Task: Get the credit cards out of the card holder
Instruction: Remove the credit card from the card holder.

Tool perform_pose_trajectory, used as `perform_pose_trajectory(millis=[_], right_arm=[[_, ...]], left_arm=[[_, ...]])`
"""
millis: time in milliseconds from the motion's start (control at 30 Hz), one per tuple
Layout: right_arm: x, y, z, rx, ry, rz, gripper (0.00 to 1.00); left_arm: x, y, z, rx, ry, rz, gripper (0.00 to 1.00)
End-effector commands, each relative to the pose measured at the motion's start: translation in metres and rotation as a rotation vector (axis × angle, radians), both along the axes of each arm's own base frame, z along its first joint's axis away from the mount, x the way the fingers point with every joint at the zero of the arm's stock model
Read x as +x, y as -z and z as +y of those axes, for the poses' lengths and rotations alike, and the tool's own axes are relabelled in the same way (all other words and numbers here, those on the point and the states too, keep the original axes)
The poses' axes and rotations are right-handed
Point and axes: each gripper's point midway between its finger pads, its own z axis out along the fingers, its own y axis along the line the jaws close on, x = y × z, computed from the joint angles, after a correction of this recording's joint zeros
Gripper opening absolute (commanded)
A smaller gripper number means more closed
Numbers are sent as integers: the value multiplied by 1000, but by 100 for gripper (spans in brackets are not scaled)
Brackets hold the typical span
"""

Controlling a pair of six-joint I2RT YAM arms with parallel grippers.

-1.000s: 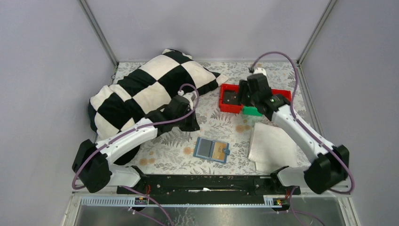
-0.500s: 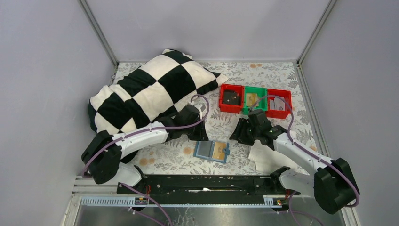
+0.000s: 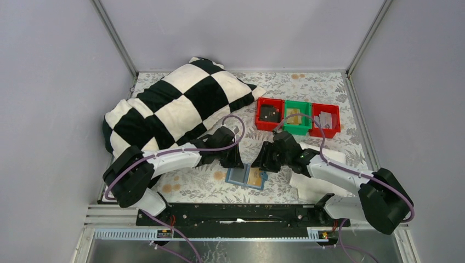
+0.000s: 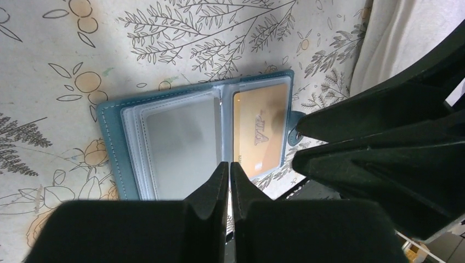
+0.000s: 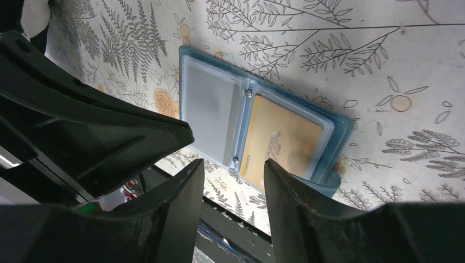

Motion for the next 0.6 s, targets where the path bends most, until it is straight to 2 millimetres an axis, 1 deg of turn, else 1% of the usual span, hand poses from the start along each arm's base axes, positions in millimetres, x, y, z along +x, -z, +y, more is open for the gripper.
perform_pose_trajectory(millis=[0, 100, 167, 233, 300, 433, 500, 567], right_arm=[[3, -2, 15, 53, -8, -12, 51], [1, 12, 7, 1, 6, 0, 49], [-2, 24, -5, -67, 21, 14, 49], [-2, 31, -14, -123, 24, 18, 49], [-3, 34, -18, -155, 14, 17, 49], [-8, 39, -24, -178, 10, 28, 44], [-9, 37, -24, -173, 10, 28, 40], [-8, 29, -23, -156, 9, 11, 39]], left_arm=[[0, -3, -10, -56, -6, 4, 7], [-3, -5, -13, -88, -1, 15, 10], [-6, -7, -17, -118, 11, 27, 17], [-10, -10, -23, -160, 36, 43, 25], [-12, -10, -26, -179, 39, 51, 30], [-13, 0, -24, -155, 31, 71, 32], [-13, 3, -24, -152, 29, 77, 32], [-13, 3, -24, -153, 28, 77, 31]])
